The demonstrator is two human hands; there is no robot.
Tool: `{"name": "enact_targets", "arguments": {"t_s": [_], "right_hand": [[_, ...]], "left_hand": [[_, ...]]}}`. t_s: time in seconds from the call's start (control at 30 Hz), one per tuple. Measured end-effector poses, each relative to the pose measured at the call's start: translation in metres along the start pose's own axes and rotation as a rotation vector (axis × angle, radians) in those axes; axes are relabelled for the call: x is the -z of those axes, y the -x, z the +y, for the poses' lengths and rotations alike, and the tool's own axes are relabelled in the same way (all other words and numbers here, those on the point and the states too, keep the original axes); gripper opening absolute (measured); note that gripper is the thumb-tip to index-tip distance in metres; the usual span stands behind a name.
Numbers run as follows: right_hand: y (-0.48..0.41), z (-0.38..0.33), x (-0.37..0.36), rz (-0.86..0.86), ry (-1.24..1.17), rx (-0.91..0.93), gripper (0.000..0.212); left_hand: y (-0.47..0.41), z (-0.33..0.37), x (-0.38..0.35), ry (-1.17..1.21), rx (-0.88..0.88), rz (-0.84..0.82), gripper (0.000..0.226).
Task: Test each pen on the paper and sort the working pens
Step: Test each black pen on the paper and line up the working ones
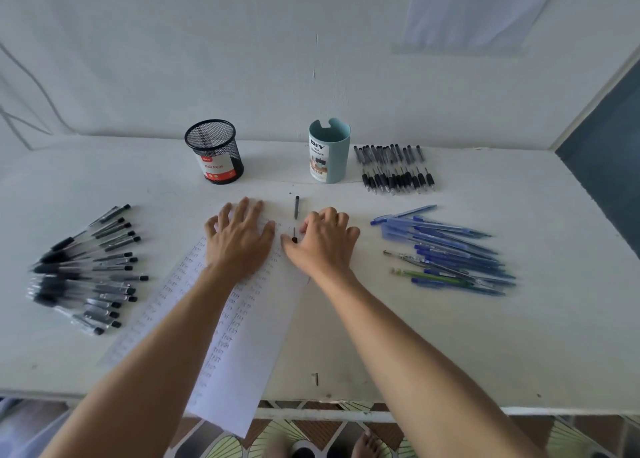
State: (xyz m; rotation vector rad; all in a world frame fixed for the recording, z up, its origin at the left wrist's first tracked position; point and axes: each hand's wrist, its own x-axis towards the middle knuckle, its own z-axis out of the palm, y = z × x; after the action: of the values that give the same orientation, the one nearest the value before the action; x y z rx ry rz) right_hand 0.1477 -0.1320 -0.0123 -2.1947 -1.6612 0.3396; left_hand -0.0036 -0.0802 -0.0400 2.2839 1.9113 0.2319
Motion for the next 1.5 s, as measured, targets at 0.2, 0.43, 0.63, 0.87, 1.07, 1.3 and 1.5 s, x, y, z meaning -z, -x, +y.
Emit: {"name": "enact_targets", "arguments": {"t_s": [0.2,0.43,0.63,0.87,1.07,1.3,1.5], "right_hand": [[-0.006,0.008,0.006,-0.002,-0.08,-0.057,0.022],[-0.026,0.045,0.035,0.247,-0.452,-0.036,0.015],[-0.061,0.089,0.06,0.388,-0.485,-0.157,0.022],[-0.098,0.12,0.079,0.418,-0.377,-0.363,0.022],[-0.126,0.134,0.078,0.322,-0.219,-0.416,0.026],[-0.127,0.132,0.068,0.291,-0.165,-0.406,0.033],[-0.095,0.109,0.068,0.377,-0.17,-0.356,0.036]], "left_hand": [[0.001,0.001,0.002,0.007,0.011,0.011,0.054],[0.002,0.0,0.003,0.016,0.001,0.012,0.054],[0.001,0.0,0.001,0.013,0.008,0.014,0.055],[0.003,0.003,0.002,0.016,0.017,0.042,0.055],[0.003,0.004,0.002,0.028,0.024,0.053,0.052],[0.002,0.005,0.003,0.034,0.02,0.062,0.051],[0.002,0.004,0.003,0.041,0.017,0.059,0.051]]}}
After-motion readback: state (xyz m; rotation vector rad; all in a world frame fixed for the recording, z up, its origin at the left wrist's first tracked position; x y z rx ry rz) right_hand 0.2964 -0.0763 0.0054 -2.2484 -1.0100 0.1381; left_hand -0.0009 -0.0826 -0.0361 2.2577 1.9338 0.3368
